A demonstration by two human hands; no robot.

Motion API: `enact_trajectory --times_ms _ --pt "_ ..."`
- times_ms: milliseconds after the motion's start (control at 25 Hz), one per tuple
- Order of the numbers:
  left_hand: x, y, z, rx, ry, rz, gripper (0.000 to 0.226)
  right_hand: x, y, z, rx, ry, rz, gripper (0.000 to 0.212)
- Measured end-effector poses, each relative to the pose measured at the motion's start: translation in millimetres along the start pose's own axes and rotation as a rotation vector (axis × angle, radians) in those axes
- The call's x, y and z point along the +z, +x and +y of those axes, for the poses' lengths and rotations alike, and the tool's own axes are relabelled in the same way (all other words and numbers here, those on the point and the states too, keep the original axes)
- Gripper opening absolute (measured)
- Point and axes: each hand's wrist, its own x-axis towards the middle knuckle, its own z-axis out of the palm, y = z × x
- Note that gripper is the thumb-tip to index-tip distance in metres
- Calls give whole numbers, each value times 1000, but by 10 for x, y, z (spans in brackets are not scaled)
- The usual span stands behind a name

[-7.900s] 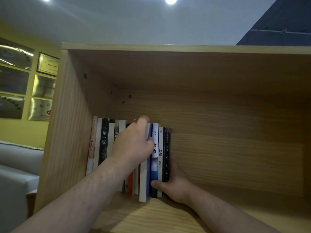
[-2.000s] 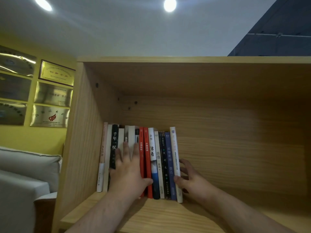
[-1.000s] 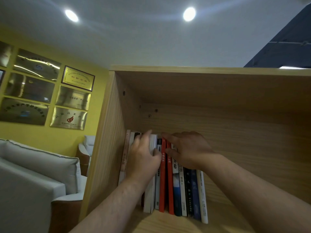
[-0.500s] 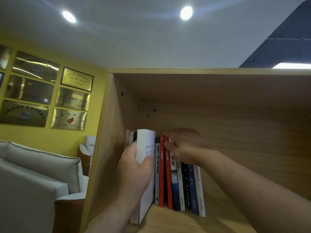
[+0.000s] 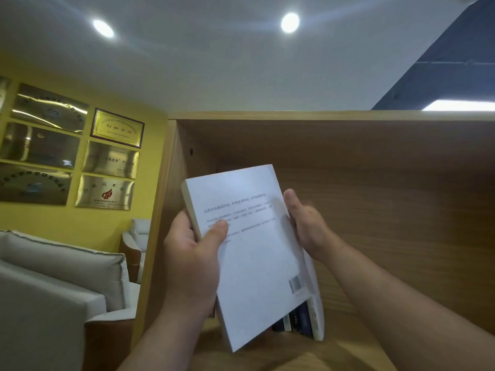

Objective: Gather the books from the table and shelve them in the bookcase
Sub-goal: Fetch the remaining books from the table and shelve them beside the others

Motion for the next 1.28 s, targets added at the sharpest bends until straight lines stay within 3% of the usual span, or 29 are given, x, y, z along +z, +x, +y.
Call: enact_trajectory --times_ms 120,200,280,360,480,560,640,760,880,960,1040,1200,1280 --pt "218 93 -66 -85 -32 -38 10 -37 -93 13 -25 44 81 54" --pt "289 151 -97 -118 -88 -166 6 -179 -175 81 -20 166 180 40" --pt "270 216 -204 -141 -30 -200 20 -435 -296 162 -17 306 231 58" --pt "204 255 -440 -187 221 -136 15 -725 -423 241 10 367 273 71" --pt "152 217 -774 -205 569 -190 45 -985 -576 393 73 467 345 35" --pt "184 214 -861 -141 729 -176 52 -1019 -632 526 100 479 342 43" --pt "237 229 -869 -119 864 -131 59 -973 -657 659 139 485 309 56" --pt "310 226 -930 -96 1029 -115 72 -849 -636 809 199 489 327 24" --pt "350 203 -1003 -98 1127 -170 79 -767 -584 891 196 404 311 34" --pt "357 192 -1030 -54 1177 -202 81 -723 -569 935 215 331 310 28" --pt "400 190 -1033 -62 1128 -214 79 -681 -555 981 236 302 299 22" --pt "522 265 -942 -295 690 -101 60 -618 -538 1049 249 314 293 22" --pt "540 312 -905 -377 594 -55 58 -600 -539 1060 262 338 294 21"
